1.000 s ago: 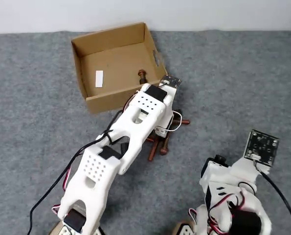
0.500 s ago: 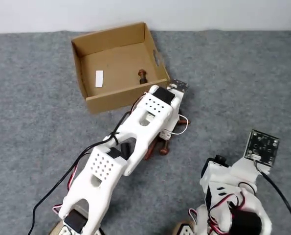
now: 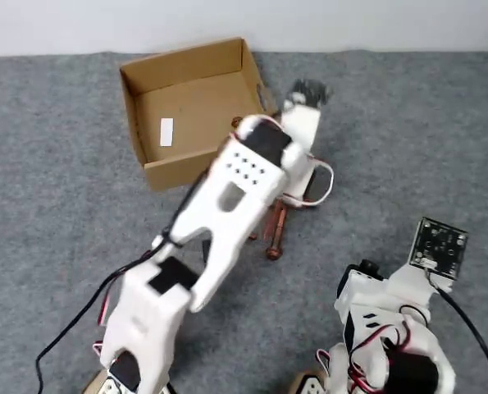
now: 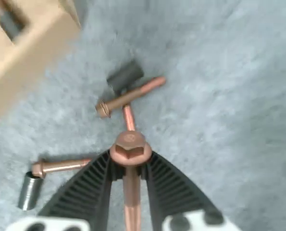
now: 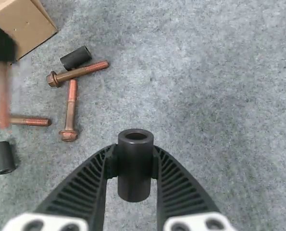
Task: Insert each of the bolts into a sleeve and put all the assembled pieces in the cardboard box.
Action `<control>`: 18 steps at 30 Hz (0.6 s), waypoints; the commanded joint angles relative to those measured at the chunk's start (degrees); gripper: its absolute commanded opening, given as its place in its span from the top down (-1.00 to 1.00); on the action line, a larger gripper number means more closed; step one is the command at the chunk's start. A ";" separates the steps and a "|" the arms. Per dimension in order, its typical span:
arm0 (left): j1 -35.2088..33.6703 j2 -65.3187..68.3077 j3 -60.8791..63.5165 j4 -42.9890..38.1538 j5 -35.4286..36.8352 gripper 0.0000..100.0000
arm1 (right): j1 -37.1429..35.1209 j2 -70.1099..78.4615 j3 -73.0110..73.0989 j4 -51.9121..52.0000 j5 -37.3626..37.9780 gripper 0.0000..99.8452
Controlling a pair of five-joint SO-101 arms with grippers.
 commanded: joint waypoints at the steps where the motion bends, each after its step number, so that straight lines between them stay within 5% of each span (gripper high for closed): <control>1: 0.35 -11.78 0.57 1.58 0.44 0.99 | -3.82 -1.45 -0.44 -0.92 -0.44 0.98; 7: 2.11 -25.93 11.03 1.41 0.35 0.99 | -16.84 -13.49 3.69 -3.38 -0.44 0.98; 18: 2.20 -50.29 34.24 -3.87 0.53 0.99 | -30.90 -12.70 5.27 -3.56 -0.44 0.98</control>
